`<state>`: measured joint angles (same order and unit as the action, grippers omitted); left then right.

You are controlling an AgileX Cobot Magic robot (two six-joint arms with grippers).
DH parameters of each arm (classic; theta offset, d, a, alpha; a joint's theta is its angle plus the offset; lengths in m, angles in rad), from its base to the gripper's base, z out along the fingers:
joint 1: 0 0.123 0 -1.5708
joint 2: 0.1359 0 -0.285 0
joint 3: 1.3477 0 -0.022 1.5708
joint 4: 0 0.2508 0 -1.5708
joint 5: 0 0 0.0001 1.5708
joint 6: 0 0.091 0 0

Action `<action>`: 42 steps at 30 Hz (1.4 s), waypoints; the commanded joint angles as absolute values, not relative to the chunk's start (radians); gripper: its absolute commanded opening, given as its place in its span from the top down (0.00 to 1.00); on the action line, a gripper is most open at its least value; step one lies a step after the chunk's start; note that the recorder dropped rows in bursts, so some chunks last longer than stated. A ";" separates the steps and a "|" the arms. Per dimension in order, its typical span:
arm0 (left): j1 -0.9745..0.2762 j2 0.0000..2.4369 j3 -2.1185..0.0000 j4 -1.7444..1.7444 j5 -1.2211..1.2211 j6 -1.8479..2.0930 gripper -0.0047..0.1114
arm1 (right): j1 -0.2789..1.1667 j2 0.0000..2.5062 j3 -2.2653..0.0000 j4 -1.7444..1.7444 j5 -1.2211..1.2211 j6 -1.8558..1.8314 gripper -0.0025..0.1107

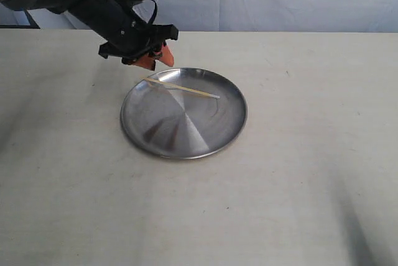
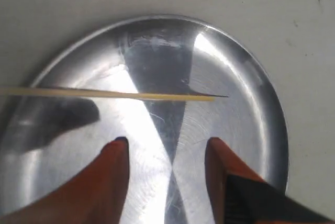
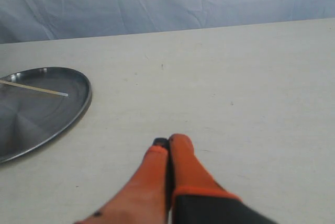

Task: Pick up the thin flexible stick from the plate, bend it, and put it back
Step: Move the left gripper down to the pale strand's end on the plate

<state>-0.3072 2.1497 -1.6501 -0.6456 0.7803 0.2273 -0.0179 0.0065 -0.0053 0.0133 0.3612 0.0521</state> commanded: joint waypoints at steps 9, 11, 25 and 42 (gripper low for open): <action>-0.314 2.179 -1.741 -0.675 0.758 1.469 0.58 | -0.024 0.000 0.000 0.013 0.352 0.047 0.99; -0.314 2.181 -1.741 -0.675 0.837 1.721 0.58 | -0.024 0.000 0.000 0.026 0.352 0.047 0.99; -0.312 2.248 -1.741 -0.435 0.702 1.815 0.57 | -0.024 0.000 0.000 0.029 0.352 0.047 0.99; -0.351 2.315 -1.741 -0.384 0.649 1.814 0.57 | -0.024 0.000 0.000 0.029 0.352 0.047 0.99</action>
<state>-0.3305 2.3012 -1.7374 -0.4049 0.6626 1.8146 -0.0179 0.0065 -0.0053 0.0292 0.3612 0.0521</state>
